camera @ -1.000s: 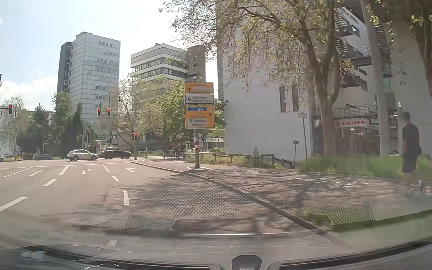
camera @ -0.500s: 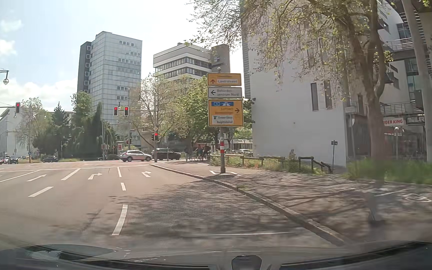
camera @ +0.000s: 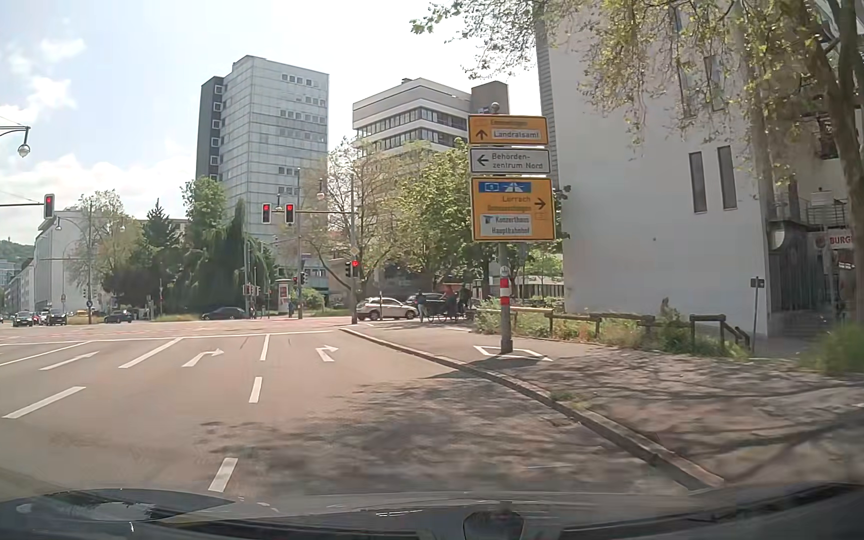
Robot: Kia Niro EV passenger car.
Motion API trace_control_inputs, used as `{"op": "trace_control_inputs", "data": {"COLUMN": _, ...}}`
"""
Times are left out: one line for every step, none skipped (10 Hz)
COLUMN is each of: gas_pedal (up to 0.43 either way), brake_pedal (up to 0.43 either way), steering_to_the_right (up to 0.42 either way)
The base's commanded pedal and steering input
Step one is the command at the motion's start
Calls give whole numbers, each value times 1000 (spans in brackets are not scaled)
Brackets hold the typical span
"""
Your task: Follow the waypoints while adhering to traffic rules and regulations
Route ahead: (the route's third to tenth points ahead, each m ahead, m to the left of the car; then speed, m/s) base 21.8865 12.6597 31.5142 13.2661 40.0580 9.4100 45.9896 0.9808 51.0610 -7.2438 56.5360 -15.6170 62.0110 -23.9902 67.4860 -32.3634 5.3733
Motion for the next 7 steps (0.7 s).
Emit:
{"op": "trace_control_inputs", "data": {"gas_pedal": 79, "brake_pedal": 0, "steering_to_the_right": -133}}
{"op": "trace_control_inputs", "data": {"gas_pedal": 79, "brake_pedal": 0, "steering_to_the_right": -133}}
{"op": "trace_control_inputs", "data": {"gas_pedal": 79, "brake_pedal": 0, "steering_to_the_right": -133}}
{"op": "trace_control_inputs", "data": {"gas_pedal": 79, "brake_pedal": 0, "steering_to_the_right": -133}}
{"op": "trace_control_inputs", "data": {"gas_pedal": 79, "brake_pedal": 0, "steering_to_the_right": -133}}
{"op": "trace_control_inputs", "data": {"gas_pedal": 79, "brake_pedal": 0, "steering_to_the_right": -133}}
{"op": "trace_control_inputs", "data": {"gas_pedal": 79, "brake_pedal": 0, "steering_to_the_right": -132}}
